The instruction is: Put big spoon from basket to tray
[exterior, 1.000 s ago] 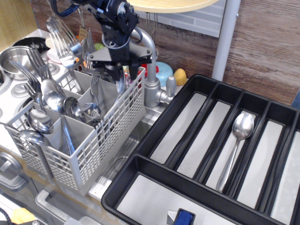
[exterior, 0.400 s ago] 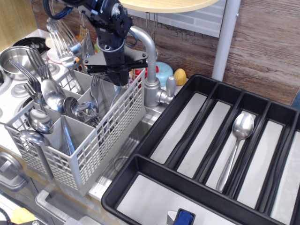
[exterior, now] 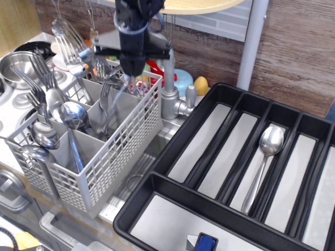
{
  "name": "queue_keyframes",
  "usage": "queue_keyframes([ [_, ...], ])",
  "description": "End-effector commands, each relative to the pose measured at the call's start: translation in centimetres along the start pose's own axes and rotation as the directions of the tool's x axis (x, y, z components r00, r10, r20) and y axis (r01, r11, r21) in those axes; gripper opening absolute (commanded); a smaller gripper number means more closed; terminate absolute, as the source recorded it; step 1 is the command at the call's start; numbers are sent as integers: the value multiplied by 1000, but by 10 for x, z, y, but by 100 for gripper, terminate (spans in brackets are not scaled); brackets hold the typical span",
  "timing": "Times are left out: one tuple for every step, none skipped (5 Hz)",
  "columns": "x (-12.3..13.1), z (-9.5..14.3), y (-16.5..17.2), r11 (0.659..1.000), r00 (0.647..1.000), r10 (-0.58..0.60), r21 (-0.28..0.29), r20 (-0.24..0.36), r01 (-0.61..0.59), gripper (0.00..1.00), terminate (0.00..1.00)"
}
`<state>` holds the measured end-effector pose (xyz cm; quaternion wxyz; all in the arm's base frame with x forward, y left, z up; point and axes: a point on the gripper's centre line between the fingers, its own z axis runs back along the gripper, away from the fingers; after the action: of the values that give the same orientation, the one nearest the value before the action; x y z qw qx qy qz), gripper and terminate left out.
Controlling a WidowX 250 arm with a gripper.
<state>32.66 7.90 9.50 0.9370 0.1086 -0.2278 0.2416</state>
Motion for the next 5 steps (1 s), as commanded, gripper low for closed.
queue_keyframes([
  [26, 37, -8, 998, 986, -53, -8, 160, 55, 0, 0],
  [39, 45, -28, 996, 984, -72, -38, 160, 79, 0, 0],
  [42, 59, -63, 993, 996, -69, -96, 61, 75, 0, 0],
  [42, 66, -99, 983, 999, -17, -184, 27, 22, 0, 0],
  [40, 71, -127, 973, 998, 60, -226, 18, -54, 0, 0],
])
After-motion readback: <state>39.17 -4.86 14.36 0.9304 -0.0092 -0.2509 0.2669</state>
